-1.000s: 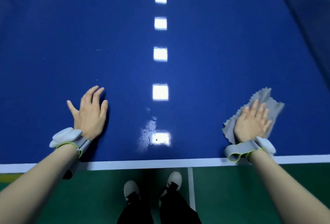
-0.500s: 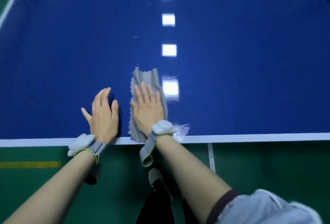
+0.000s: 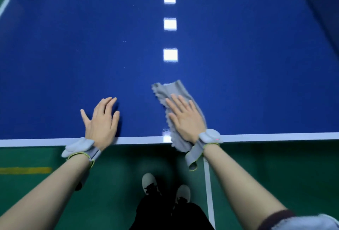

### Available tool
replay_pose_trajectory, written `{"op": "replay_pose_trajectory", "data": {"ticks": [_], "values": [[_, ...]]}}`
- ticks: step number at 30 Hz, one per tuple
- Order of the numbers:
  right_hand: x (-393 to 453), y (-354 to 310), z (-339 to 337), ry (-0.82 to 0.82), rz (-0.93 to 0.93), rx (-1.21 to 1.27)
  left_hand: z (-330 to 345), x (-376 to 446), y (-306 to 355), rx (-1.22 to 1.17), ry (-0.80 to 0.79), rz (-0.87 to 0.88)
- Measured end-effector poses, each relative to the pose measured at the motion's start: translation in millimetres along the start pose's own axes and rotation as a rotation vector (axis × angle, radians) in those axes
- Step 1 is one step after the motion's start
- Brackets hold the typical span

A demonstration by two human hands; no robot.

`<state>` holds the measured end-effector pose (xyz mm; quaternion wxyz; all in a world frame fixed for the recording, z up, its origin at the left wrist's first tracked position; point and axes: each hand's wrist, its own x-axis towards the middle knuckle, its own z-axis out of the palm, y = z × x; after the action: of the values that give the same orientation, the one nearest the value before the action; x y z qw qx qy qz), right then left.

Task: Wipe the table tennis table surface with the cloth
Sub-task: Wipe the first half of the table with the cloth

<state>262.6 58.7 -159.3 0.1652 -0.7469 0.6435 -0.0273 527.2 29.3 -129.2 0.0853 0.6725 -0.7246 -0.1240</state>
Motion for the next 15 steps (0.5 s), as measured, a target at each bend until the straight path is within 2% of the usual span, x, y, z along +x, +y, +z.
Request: {"op": "replay_pose_trajectory", "data": {"ticks": [9,12,15], "values": [[-84.9,213.7,-49.3,0.179,0.561,-0.012,14.0,-24.6,77.7,0.053,-0.021,0.154],[-95.8,236.2,-54.6,0.224,0.693,0.036,16.7,-34.3,88.4,0.047,-0.017,0.149],[-98.3,237.1,-51.3,0.243,0.731,0.050,21.5,-40.2,86.8,0.026,-0.023,0.108]]}}
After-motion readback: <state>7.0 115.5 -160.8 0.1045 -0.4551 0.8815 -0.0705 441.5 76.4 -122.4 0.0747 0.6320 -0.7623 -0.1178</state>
